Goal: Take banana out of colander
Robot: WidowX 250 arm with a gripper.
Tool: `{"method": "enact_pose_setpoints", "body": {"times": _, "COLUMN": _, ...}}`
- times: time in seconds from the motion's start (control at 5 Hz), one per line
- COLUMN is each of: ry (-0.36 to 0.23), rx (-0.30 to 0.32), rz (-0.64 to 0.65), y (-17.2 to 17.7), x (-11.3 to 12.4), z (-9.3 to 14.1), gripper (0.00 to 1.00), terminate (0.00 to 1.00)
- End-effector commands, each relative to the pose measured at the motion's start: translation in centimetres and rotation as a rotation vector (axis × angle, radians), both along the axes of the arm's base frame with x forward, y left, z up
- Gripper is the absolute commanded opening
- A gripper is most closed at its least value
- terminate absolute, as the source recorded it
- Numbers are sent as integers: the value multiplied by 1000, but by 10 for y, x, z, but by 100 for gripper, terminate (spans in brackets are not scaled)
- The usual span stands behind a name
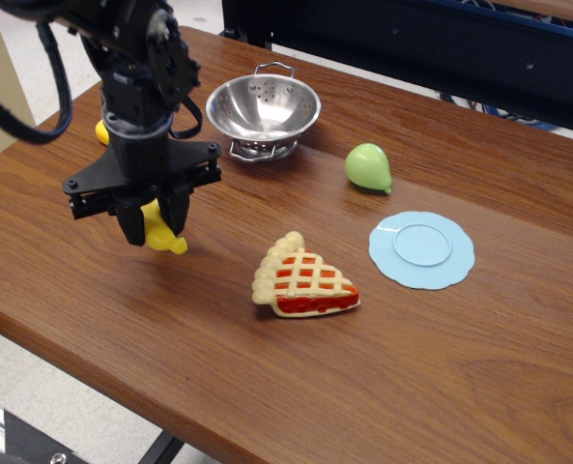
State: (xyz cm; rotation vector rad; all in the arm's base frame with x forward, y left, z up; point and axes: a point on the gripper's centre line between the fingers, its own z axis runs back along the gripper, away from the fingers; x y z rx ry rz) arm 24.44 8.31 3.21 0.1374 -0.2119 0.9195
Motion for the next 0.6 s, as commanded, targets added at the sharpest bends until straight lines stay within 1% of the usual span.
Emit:
{"method": "enact_pose_setpoints", "body": {"times": 0.0, "ry": -28, "rx": 45, "rz": 6, "y": 10, "x": -4, "z": 1, "gripper": 100, "terminate": 0}}
{"method": "enact_pose_setpoints", "body": {"times": 0.2, "ry": -44, "rx": 7, "rz": 46, "y": 9, "x": 3, "z": 17, "gripper": 100, "terminate": 0}}
{"method": "enact_pose_setpoints", "body": {"times": 0.4, "ry": -83, "rx": -56, "rz": 94, "y": 8, "x": 11, "z": 46, "gripper": 100, "terminate": 100}}
